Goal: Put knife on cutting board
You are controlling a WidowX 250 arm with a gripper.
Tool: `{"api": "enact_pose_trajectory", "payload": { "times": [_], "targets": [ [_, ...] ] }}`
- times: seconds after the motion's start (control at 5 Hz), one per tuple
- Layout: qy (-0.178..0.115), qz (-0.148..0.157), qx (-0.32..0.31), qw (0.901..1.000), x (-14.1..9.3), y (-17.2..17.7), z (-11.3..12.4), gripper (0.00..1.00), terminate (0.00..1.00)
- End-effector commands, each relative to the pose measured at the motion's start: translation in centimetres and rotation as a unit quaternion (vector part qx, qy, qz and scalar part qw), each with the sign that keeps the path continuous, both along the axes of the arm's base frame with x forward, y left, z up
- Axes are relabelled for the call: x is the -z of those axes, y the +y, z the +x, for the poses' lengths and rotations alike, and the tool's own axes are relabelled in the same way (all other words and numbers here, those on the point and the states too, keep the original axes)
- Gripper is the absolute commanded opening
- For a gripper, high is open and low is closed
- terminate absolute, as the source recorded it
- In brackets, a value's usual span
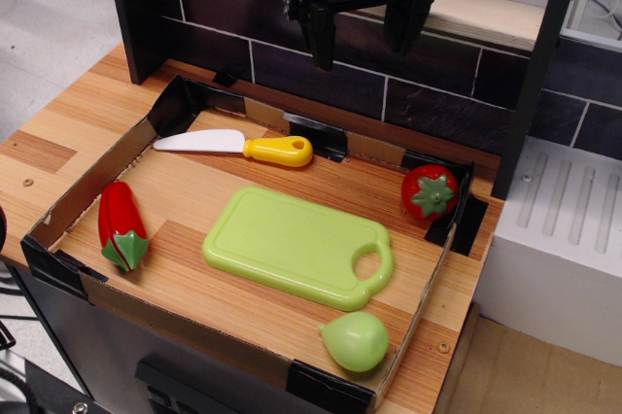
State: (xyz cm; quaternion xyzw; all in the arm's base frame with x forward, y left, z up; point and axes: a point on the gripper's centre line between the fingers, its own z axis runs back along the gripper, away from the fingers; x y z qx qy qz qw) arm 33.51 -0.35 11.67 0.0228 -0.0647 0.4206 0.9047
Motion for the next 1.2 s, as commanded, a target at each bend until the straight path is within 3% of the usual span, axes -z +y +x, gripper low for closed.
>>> {"api": "enact_pose_trajectory", "payload": {
  "times": [0.0,0.4,0.6,0.8,1.0],
  "targets": [
    [0.000,0.000,0.000,1.0000,0.0,0.0,0.0,1.00,0.00],
    [-0.013,-0.020,0.030,0.9993,-0.1,0.4,-6.5,1.00,0.00],
    [0.012,-0.032,0.027,0.9990,0.4,1.1,-7.5,1.00,0.00],
    [-0.007,-0.054,-0.096,0.9939,1.0,1.6,-6.3,1.00,0.00],
    [-0.018,-0.087,-0.216,0.9723,1.3,2.8,-5.4,1.00,0.00]
  ]
}}
